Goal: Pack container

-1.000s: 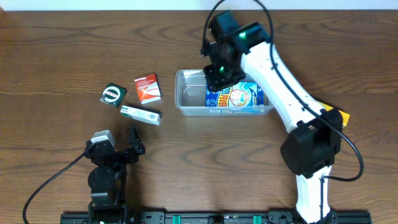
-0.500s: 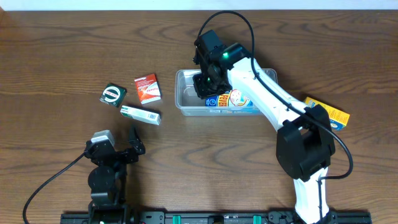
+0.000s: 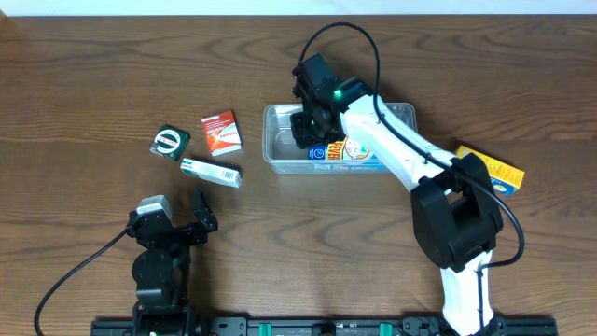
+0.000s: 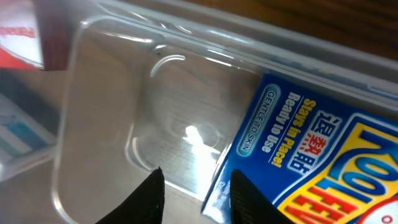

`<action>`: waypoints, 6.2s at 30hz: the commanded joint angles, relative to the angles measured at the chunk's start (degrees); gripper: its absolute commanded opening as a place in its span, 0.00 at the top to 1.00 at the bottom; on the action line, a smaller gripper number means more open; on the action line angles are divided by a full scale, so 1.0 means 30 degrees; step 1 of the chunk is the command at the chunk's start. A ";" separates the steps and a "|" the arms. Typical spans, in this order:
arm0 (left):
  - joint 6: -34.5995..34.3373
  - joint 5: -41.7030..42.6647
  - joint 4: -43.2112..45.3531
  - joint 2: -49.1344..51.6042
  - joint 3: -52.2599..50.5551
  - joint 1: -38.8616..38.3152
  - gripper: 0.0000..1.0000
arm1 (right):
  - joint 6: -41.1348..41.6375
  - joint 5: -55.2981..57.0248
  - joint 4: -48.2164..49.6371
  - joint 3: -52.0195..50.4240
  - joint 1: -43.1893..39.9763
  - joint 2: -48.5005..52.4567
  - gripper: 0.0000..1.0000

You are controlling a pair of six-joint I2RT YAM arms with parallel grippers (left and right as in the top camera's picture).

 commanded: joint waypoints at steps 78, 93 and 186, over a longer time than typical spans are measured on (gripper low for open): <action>0.0313 -0.0080 -0.0648 -0.0095 -0.0437 0.0080 0.02 | -0.2681 0.2725 0.4699 -0.2922 0.1756 -0.0080 0.77; 0.0313 -0.0087 -0.0648 -0.0095 -0.0437 0.0080 0.02 | -0.1333 0.3053 0.4167 -0.2929 0.1552 0.0393 0.87; 0.0313 -0.0080 -0.0648 -0.0095 -0.0437 0.0080 0.02 | 0.1880 0.5712 -1.6823 0.8102 -0.9180 -0.8196 0.01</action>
